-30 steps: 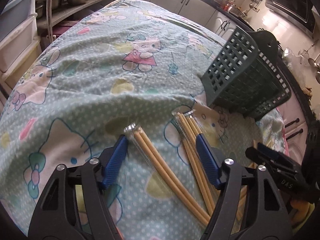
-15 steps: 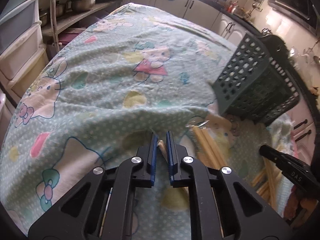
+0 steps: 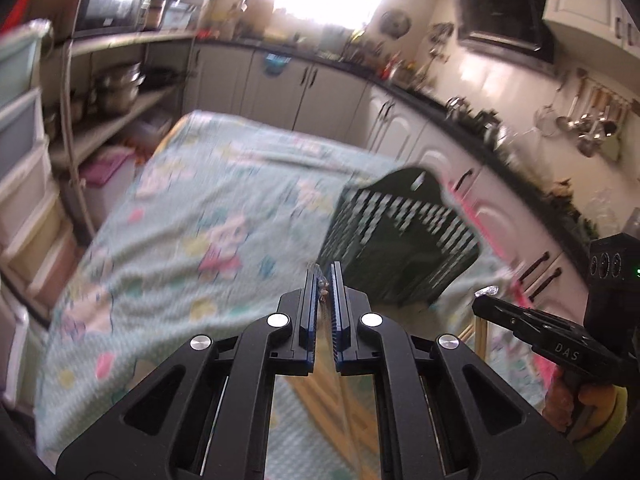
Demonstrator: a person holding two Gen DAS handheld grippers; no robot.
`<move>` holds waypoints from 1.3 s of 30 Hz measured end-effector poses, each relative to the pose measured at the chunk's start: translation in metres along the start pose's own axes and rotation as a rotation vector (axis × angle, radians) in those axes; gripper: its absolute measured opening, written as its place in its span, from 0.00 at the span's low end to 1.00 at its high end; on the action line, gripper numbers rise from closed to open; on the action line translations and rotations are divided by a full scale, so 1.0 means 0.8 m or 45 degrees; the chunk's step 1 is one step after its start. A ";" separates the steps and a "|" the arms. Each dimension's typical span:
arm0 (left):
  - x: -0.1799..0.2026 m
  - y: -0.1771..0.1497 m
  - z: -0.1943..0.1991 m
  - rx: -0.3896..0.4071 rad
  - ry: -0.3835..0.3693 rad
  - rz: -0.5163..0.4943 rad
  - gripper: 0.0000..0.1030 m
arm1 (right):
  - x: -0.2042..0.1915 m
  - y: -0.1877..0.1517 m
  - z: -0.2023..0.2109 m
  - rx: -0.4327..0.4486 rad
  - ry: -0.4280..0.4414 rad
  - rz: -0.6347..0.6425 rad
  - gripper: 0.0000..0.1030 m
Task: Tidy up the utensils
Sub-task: 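Carry both held chopsticks over the green caddy and lower them in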
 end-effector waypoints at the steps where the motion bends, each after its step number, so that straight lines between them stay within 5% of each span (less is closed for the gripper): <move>1: 0.004 0.009 0.006 0.019 -0.013 0.000 0.03 | -0.004 0.007 0.008 0.026 0.003 0.022 0.05; 22: 0.090 0.166 0.079 0.356 -0.123 -0.049 0.03 | -0.042 0.187 0.132 0.618 -0.091 0.336 0.05; 33: 0.103 0.212 0.074 0.436 -0.082 -0.049 0.03 | -0.002 0.236 0.130 0.673 -0.185 0.349 0.05; 39: 0.101 0.207 0.045 0.398 -0.050 -0.052 0.03 | 0.022 0.238 0.113 0.666 -0.202 0.319 0.05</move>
Point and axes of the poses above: each gripper's, at about its wrist camera, not at the fingertips, and z roughly against the way its jaws point, x to its right, y to its top, the point moved 9 cm from there along -z, roughly the way its jaws point, and after that the axes turned 14 degrees about y, right-handed, at the moved point
